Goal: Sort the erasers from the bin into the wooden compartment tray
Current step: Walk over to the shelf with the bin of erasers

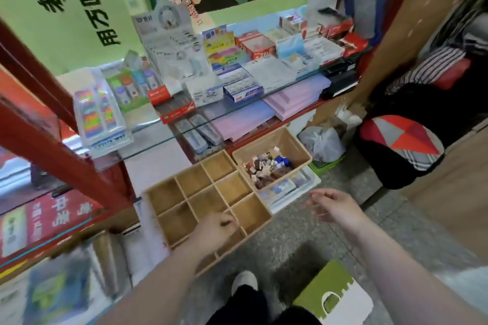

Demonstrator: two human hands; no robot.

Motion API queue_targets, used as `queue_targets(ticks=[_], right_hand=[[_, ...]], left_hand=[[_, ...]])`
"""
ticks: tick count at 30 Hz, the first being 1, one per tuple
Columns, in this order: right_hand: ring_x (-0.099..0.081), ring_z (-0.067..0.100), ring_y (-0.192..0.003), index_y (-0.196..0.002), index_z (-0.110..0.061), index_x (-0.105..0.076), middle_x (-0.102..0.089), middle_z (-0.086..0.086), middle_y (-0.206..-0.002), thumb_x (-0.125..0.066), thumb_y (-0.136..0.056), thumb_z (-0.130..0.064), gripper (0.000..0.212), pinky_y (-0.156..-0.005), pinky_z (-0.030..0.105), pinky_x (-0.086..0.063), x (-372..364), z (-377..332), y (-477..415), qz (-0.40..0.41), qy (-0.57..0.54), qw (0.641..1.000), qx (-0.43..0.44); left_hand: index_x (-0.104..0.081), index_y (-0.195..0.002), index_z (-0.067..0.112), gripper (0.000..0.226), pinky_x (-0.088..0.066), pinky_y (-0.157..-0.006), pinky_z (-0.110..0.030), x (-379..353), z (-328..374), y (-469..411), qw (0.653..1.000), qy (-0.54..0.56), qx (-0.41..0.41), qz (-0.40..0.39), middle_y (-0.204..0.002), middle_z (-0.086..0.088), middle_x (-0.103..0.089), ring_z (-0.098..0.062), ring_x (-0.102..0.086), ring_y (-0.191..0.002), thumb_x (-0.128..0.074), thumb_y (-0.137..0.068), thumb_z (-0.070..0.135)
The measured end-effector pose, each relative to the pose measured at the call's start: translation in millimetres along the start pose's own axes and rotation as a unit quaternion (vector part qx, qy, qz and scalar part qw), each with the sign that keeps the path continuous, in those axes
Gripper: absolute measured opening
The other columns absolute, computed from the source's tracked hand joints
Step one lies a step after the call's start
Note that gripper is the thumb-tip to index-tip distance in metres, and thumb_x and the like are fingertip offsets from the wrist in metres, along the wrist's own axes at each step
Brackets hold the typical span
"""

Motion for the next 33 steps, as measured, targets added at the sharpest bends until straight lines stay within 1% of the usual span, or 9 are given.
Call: queue_targets(ticks=[4,7,10,15,20,24,28,30,33], right_hand=[[-0.051,0.014,-0.061,-0.077,-0.014,-0.06,-0.059,0.006,-0.082,-0.05,-0.088,-0.006,0.017,-0.055,0.023,-0.04,1,-21,-33,0.012,-0.012,1.0,-0.02],[-0.052,0.013,-0.059,-0.095,-0.008,-0.059,-0.06,0.004,-0.078,-0.047,-0.091,-0.008,0.013,-0.056,0.023,-0.039,0,-38,-52,0.007,-0.009,1.0,-0.021],[-0.054,0.002,-0.046,-0.094,-0.01,-0.056,-0.058,-0.003,-0.071,-0.046,-0.092,-0.008,0.01,-0.054,0.021,-0.038,-3,-59,-78,0.001,0.019,1.0,-0.005],[-0.052,0.014,-0.059,-0.078,-0.014,-0.056,-0.058,0.003,-0.075,-0.046,-0.091,-0.006,0.018,-0.055,0.023,-0.037,-17,-86,-121,-0.049,0.08,0.996,0.0],[-0.052,0.011,-0.06,-0.098,-0.007,-0.057,-0.059,0.001,-0.069,-0.048,-0.09,-0.005,0.013,-0.054,0.022,-0.041,-14,-107,-182,-0.1,0.155,0.983,0.002],[-0.052,0.012,-0.058,-0.099,-0.002,-0.057,-0.057,0.003,-0.07,-0.047,-0.091,-0.002,0.013,-0.039,0.011,-0.043,-1,-123,-246,-0.165,0.185,0.969,0.001],[-0.053,0.012,-0.06,-0.104,-0.003,-0.057,-0.059,-0.001,-0.072,-0.045,-0.093,-0.007,0.017,-0.048,0.016,-0.044,12,-127,-333,-0.233,0.229,0.945,0.018],[-0.053,0.013,-0.061,-0.104,-0.002,-0.058,-0.06,0.0,-0.073,-0.044,-0.092,-0.006,0.018,-0.044,0.012,-0.044,15,-118,-376,-0.261,0.24,0.935,0.018],[-0.054,0.013,-0.064,-0.103,-0.004,-0.058,-0.062,0.007,-0.086,-0.047,-0.092,-0.009,0.017,-0.05,0.017,-0.046,14,-91,-432,-0.287,0.258,0.922,0.009]], left_hand=[[-0.067,-0.107,0.013,0.027,-0.039,-0.08,-0.019,19,22,-49,1.0,-0.008,-0.008,-0.014,-0.113,-0.002,-0.065,-0.016,-0.057,-0.103,-0.049,-0.093,0.029],[-0.066,-0.108,0.013,0.032,-0.041,-0.075,-0.021,28,31,-70,0.999,0.011,-0.004,-0.041,-0.106,-0.001,-0.065,-0.016,-0.059,-0.098,-0.048,-0.094,0.035],[-0.067,-0.104,0.013,0.036,-0.04,-0.064,-0.022,35,29,-83,0.999,-0.015,0.0,-0.05,-0.09,0.001,-0.062,-0.013,-0.058,-0.085,-0.046,-0.093,0.04],[-0.067,-0.102,0.017,0.028,-0.04,-0.081,-0.022,51,14,-100,0.999,0.035,0.038,0.013,-0.107,0.0,-0.065,-0.013,-0.057,-0.097,-0.048,-0.093,0.035],[-0.067,-0.093,0.022,0.022,-0.043,-0.08,-0.025,49,24,-130,0.991,0.081,0.088,0.06,-0.095,0.003,-0.064,-0.016,-0.06,-0.095,-0.048,-0.093,0.035],[-0.066,-0.101,0.017,0.026,-0.039,-0.064,-0.023,30,64,-173,0.983,0.116,0.117,0.082,-0.091,0.001,-0.061,-0.016,-0.057,-0.087,-0.049,-0.093,0.035],[-0.067,-0.104,0.013,0.027,-0.036,-0.069,-0.019,-16,106,-235,0.958,0.191,0.181,0.116,-0.096,-0.004,-0.064,-0.014,-0.056,-0.084,-0.052,-0.092,0.033],[-0.067,-0.104,0.016,0.027,-0.037,-0.071,-0.021,-43,122,-269,0.953,0.179,0.211,0.124,-0.104,-0.004,-0.066,-0.018,-0.059,-0.094,-0.051,-0.092,0.034],[-0.063,-0.111,0.019,0.027,-0.036,-0.07,-0.02,-85,132,-313,0.95,0.154,0.24,0.128,-0.112,-0.002,-0.064,-0.017,-0.057,-0.103,-0.045,-0.094,0.03]])
Point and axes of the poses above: each hand's wrist, its own y-axis away from the middle knuckle, its own x-axis out of the back of the hand, z = x × y, the point moved 1 cm from there along -y, towards the middle knuckle
